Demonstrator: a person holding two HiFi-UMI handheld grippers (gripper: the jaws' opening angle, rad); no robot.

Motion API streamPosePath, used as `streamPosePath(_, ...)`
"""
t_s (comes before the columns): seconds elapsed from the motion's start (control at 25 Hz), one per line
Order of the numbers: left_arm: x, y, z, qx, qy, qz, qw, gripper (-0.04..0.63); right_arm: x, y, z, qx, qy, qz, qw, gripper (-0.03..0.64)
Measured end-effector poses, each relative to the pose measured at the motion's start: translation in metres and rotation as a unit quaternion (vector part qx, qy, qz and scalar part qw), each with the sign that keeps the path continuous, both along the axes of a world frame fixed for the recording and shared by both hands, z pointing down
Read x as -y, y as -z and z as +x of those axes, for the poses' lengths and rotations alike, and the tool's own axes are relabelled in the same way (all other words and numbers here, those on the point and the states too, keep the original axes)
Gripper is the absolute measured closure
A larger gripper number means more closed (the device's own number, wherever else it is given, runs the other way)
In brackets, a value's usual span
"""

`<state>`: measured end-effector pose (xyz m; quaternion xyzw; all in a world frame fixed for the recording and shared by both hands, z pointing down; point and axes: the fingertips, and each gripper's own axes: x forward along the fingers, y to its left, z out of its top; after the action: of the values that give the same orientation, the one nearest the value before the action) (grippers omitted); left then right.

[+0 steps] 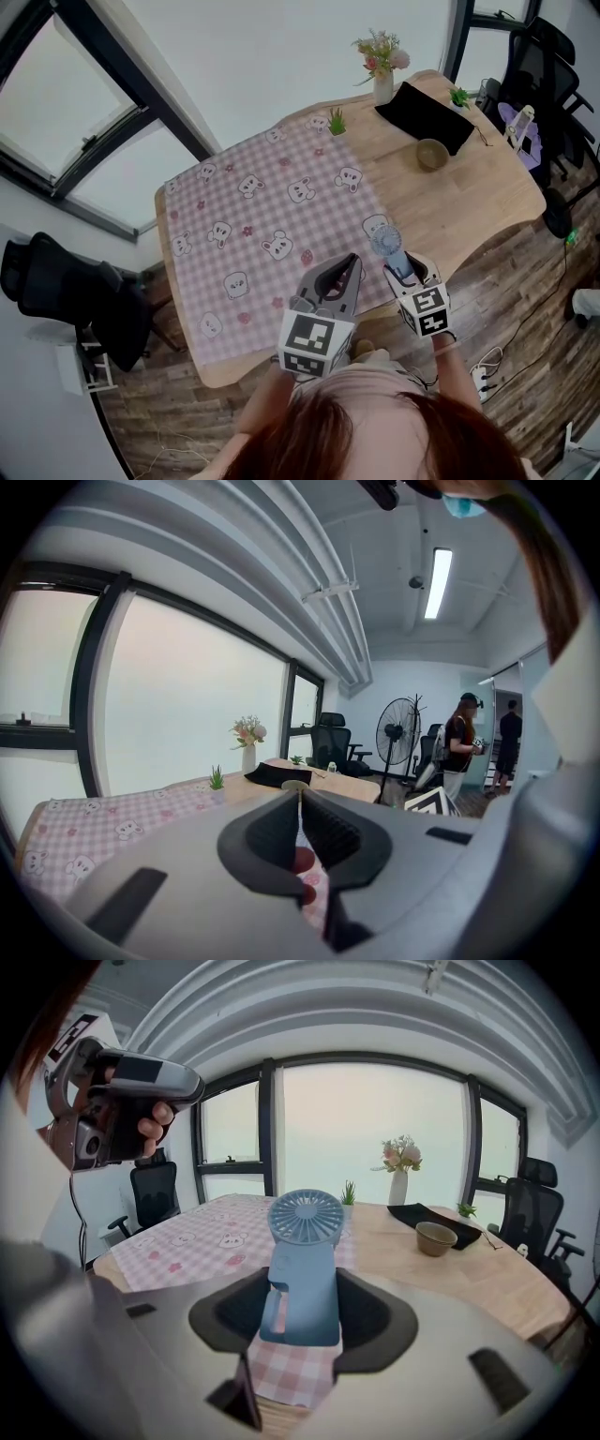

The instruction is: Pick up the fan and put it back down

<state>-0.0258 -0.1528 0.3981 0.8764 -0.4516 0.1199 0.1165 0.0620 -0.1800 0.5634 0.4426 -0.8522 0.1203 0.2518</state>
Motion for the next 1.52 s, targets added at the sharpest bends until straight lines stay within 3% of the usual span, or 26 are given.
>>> streamPosePath(1.52,-0.009,-0.011,-0.034,0.008,0.046,-0.018,0.9988,0.58,-0.019,-0.103,-0.006,-0.04,0.019,-0.115,0.992,0.405)
